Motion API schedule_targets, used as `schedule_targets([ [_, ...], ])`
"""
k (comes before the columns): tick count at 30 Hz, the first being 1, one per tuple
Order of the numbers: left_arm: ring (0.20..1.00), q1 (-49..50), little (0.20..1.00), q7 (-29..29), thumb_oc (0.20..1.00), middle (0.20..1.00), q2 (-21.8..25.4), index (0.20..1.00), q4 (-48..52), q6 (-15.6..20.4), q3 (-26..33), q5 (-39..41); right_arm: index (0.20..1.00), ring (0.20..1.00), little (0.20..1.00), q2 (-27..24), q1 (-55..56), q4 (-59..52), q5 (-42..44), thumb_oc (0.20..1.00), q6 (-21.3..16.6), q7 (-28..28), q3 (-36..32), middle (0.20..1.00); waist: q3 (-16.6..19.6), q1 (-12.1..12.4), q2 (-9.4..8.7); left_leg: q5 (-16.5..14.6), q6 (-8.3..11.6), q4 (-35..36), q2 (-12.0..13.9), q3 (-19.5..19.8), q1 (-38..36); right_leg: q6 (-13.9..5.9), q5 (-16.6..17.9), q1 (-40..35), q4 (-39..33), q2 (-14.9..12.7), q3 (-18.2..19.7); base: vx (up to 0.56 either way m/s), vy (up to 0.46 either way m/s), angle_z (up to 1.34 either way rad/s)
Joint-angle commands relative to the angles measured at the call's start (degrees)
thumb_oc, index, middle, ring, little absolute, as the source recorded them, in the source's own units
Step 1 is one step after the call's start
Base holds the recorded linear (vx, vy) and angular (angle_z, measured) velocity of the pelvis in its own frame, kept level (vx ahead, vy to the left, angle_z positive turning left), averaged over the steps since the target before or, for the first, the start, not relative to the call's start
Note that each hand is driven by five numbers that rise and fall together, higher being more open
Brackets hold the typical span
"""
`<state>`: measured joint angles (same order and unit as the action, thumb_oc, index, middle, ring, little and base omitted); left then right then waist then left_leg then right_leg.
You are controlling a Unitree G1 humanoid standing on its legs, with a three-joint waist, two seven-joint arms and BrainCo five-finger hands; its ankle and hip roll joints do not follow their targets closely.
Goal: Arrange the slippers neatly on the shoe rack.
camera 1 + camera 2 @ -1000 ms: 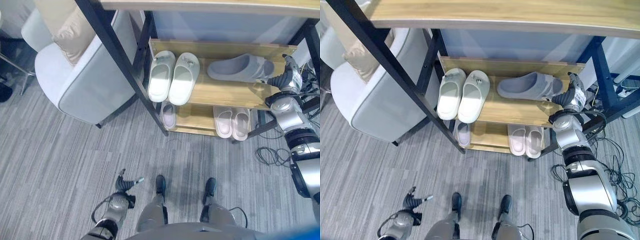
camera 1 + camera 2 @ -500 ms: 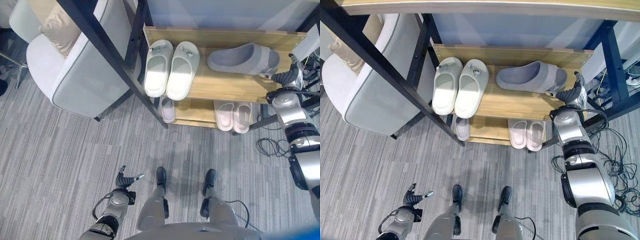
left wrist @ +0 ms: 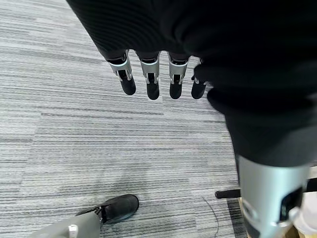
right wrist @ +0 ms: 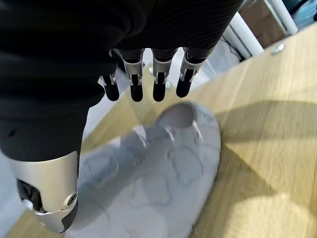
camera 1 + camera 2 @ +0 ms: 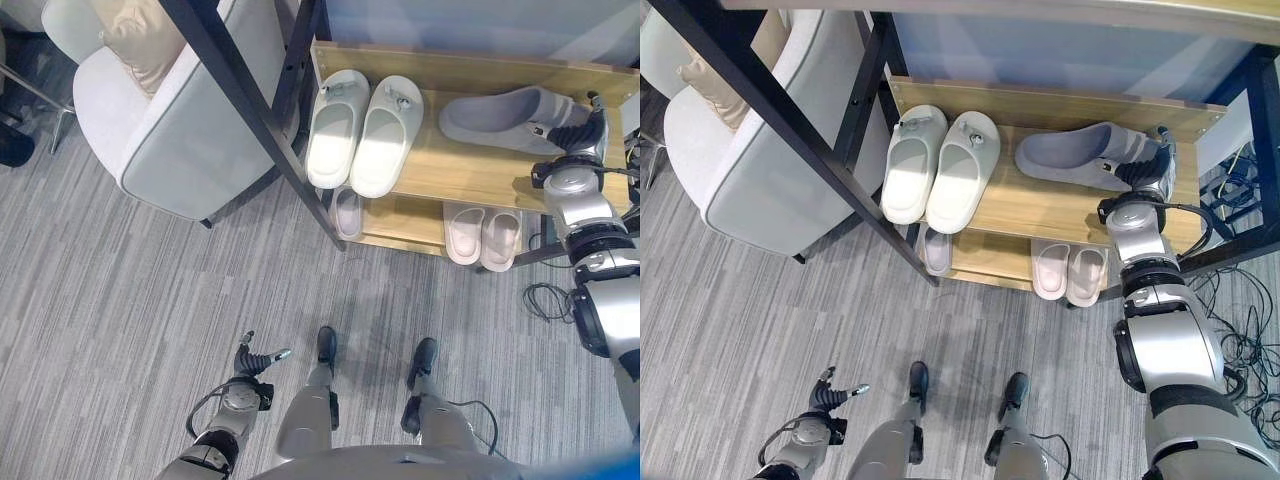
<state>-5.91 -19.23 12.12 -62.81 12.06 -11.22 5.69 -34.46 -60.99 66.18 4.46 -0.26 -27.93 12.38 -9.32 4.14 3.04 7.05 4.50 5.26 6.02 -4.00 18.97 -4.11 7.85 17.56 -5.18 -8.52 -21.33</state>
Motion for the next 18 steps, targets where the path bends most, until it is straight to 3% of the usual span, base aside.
schedule_targets([
  [1,1.000,-2.9,1.000,-2.1,1.000,1.000,1.8,1.000,-4.1,1.7,-3.0,2.0,1.000,1.000,1.000,0.1,-4.9,3.2,1.1,1.000,-1.8,0.6,1.5,1.000,0.9,1.1,-2.20,-2.8,5.58,-0.3,1.9,-1.2,0.7,-6.35,-5.6,0.8,6.6,-5.9,-0.9,0.00,0.000,0.00],
  [6,1.000,-3.4,1.000,-2.5,1.000,1.000,2.0,1.000,-5.0,1.9,-3.4,1.8,1.000,1.000,1.000,0.2,-7.5,8.3,1.0,1.000,-1.4,2.5,3.1,1.000,0.5,1.9,-2.43,-2.6,5.97,-0.3,1.9,-1.4,0.9,-6.57,-5.3,0.8,6.2,-5.9,-1.3,0.00,0.000,0.00],
  [7,1.000,-3.4,1.000,-2.6,1.000,1.000,2.0,1.000,-5.0,2.0,-3.4,1.6,0.492,0.492,0.492,0.5,-7.3,8.8,0.6,0.492,-1.5,2.7,3.3,0.492,0.5,2.0,-2.46,-2.6,6.00,-0.3,1.9,-1.4,0.9,-6.60,-5.3,0.7,6.1,-5.9,-1.3,0.00,0.000,0.00],
  [8,1.000,-3.3,1.000,-2.5,1.000,1.000,2.0,1.000,-5.0,2.0,-3.5,1.6,0.200,0.200,0.200,0.5,-7.4,9.4,0.3,0.200,-1.5,3.1,3.6,0.200,0.5,2.1,-2.48,-2.6,6.01,-0.3,1.9,-1.4,1.0,-6.62,-5.2,0.6,6.0,-5.9,-1.4,0.00,0.000,0.00],
  [18,1.000,-3.7,1.000,-2.8,1.000,1.000,1.3,1.000,-5.9,1.4,-3.5,1.1,0.200,0.200,0.200,-1.5,-3.9,13.1,-3.7,0.200,-0.6,1.0,2.8,0.200,0.8,1.5,-2.54,-2.9,5.78,-0.3,1.7,-1.8,0.4,-6.90,-5.2,0.3,6.2,-6.1,-1.2,0.00,0.000,0.00],
])
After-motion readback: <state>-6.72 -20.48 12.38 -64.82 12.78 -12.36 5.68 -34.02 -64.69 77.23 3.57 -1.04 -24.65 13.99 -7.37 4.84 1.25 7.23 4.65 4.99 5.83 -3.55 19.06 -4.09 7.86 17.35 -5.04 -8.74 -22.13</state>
